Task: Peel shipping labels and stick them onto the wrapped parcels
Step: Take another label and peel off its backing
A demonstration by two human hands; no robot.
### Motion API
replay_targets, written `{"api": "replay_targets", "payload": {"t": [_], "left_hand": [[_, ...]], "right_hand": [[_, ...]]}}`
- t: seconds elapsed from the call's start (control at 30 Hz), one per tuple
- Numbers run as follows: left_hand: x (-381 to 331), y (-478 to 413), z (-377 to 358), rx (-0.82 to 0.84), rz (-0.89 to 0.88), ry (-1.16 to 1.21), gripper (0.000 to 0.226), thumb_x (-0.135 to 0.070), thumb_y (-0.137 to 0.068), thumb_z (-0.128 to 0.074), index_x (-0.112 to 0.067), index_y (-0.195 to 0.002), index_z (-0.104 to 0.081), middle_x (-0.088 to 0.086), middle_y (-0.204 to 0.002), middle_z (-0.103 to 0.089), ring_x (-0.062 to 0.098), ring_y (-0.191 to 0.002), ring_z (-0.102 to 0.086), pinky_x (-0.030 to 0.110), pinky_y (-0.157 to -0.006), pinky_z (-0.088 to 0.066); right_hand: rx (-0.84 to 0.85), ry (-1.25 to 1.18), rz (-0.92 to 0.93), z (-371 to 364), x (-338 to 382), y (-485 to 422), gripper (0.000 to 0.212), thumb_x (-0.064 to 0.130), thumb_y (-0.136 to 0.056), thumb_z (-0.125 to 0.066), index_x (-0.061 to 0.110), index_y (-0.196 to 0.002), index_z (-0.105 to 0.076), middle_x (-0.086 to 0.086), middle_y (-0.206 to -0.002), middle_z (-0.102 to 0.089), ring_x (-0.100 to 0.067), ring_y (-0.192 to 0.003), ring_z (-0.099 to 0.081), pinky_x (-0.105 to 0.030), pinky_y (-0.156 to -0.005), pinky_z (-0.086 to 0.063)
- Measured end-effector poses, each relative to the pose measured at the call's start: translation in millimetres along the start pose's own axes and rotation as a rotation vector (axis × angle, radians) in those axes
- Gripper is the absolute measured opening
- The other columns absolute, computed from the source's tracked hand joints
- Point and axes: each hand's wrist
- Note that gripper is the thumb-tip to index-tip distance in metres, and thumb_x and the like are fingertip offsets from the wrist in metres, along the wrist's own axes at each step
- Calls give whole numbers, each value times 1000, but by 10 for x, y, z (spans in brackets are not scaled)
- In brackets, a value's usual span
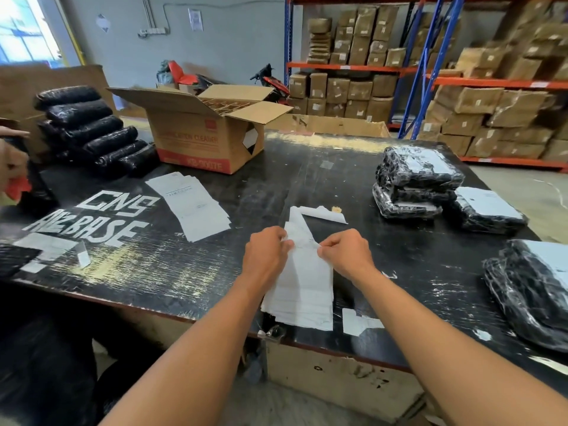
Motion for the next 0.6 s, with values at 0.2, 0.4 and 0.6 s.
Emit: {"api": "replay_targets", "payload": {"t": [0.2,0.4,0.6], "left_hand": [[-322,5,155,-81,31,442,31,-14,-89,-69,-11,-119,-64,-4,-82,-69,6,-77,-65,13,-65,-46],[-607,67,-31,23,-93,636,20,-14,-92,-66,-26,-108,-63,-8,-97,-69,11,-86,-69,31,-72,-61],[-951,173,-207,235,-129,697,13,-12,-94,-63,-21,-102,-61,0,-91,-71,17,-82,-71,29,-66,-61]], "right_hand": [[0,-576,-150,316,86,21,8,10,-82,-75,11,-89,-75,-5,-97,-75,-24,-85,-69,-40,-75,-61],[115,-963,-292,702,-4,136,33,18,-80,-82,0,-105,-70,-14,-94,-77,-27,-76,-75,-38,-62,-60],[45,-930,-176,1055,-260,194,20,1,-82,-75,0,-102,-71,-20,-99,-75,-32,-79,-74,-41,-64,-60]]}}
Point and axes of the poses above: each hand's wrist, its own y-axis away from the middle knuckle, its own z-axis out of the back of the hand, x = y × z
